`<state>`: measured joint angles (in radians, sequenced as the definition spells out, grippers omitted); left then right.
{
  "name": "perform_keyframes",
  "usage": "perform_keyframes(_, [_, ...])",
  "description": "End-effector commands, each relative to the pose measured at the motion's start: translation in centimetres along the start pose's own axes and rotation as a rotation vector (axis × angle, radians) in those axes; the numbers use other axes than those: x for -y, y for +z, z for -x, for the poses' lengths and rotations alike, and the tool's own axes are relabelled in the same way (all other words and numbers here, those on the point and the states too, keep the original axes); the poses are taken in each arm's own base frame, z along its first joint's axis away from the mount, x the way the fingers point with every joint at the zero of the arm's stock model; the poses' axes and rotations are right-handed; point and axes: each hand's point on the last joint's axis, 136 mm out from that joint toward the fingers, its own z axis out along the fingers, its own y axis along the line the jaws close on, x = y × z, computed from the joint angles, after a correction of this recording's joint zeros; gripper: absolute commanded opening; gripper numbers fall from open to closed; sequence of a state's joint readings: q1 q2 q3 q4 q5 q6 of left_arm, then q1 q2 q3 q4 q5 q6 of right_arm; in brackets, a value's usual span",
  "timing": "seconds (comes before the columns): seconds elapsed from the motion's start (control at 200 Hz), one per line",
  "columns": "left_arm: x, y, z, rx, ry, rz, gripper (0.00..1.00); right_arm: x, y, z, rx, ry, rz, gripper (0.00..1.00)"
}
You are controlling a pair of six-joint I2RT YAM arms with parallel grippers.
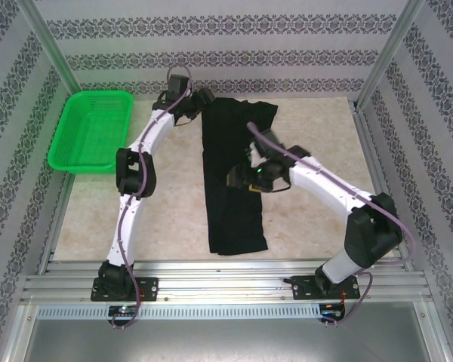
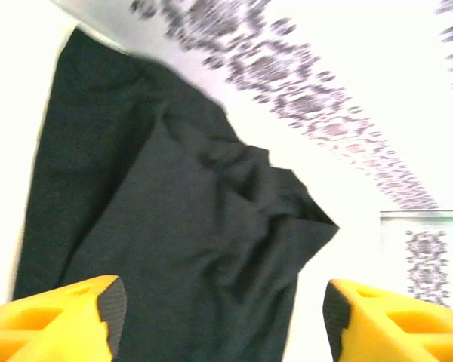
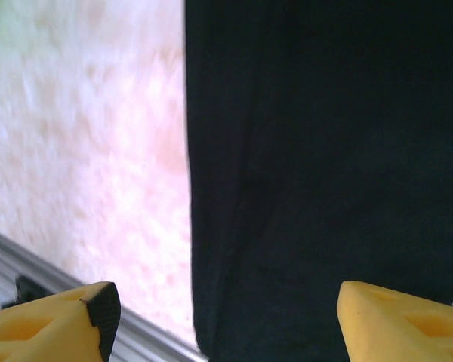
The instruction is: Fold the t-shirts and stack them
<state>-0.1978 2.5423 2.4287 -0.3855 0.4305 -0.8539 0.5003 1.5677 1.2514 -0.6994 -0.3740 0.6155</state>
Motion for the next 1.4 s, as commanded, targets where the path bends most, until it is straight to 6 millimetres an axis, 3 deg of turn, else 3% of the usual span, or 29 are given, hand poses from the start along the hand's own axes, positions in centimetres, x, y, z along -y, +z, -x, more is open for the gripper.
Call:
perform_keyframes(0.0, [7.1,-7.2,2.0,0.066,0.126,-0.112,0.79,4.0,-1.7,2.9,0.026,0.021,-0.108,0.77])
perform_keyframes(0.06, [7.5,-9.6,1.4,0.072,0.15,-0.106,0.81,5.6,-2.2,5.2,0.056,0.038,-0.146,0.77])
perform_keyframes(0.165, [6.4,-13.4,-0.4,0.092,0.163,-0.055,0.84,8.1,-2.3,9.3,0.103,0.068,-0.193,0.76])
perform_keyframes(0.27, [4.3,-16.3,-3.7,0.072,0.131,-0.03,0.87,9.9,-1.7,12.9,0.126,0.095,-0.217,0.75])
perform_keyframes(0.28, [3.3,-16.2,-4.4,0.056,0.123,-0.01,0.87,10.1,-1.5,13.2,0.126,0.099,-0.22,0.75])
perform_keyframes(0.42, [-0.5,-19.8,-10.1,-0.016,0.123,0.093,0.89,12.0,0.2,17.0,0.152,0.137,-0.21,0.74])
perform_keyframes(0.55, [-3.9,-22.5,-14.7,-0.081,0.101,0.16,0.89,12.7,1.5,20.1,0.171,0.157,-0.187,0.71])
perform_keyframes(0.669, [-6.1,-24.8,-17.5,-0.103,0.086,0.197,0.89,13.1,3.2,22.5,0.179,0.185,-0.155,0.68])
perform_keyframes(0.779, [-6.8,-26.6,-19.6,-0.112,0.074,0.183,0.9,13.3,4.4,24.4,0.198,0.198,-0.148,0.64])
perform_keyframes(0.894, [-7.8,-28.2,-21.7,-0.133,0.047,0.184,0.9,14.9,5.7,25.6,0.198,0.235,-0.189,0.6])
perform_keyframes(1.009, [-8.6,-29.7,-23.6,-0.141,0.012,0.173,0.9,15.4,6.9,26.9,0.214,0.267,-0.175,0.51])
perform_keyframes(1.119, [-9.7,-31.2,-24.9,-0.142,-0.001,0.196,0.91,15.9,7.9,27.8,0.227,0.294,-0.174,0.4])
perform_keyframes(1.399, [-11.4,-34.4,-28.5,-0.195,-0.08,0.202,0.92,17.3,9.2,29.3,0.273,0.377,-0.183,0.29])
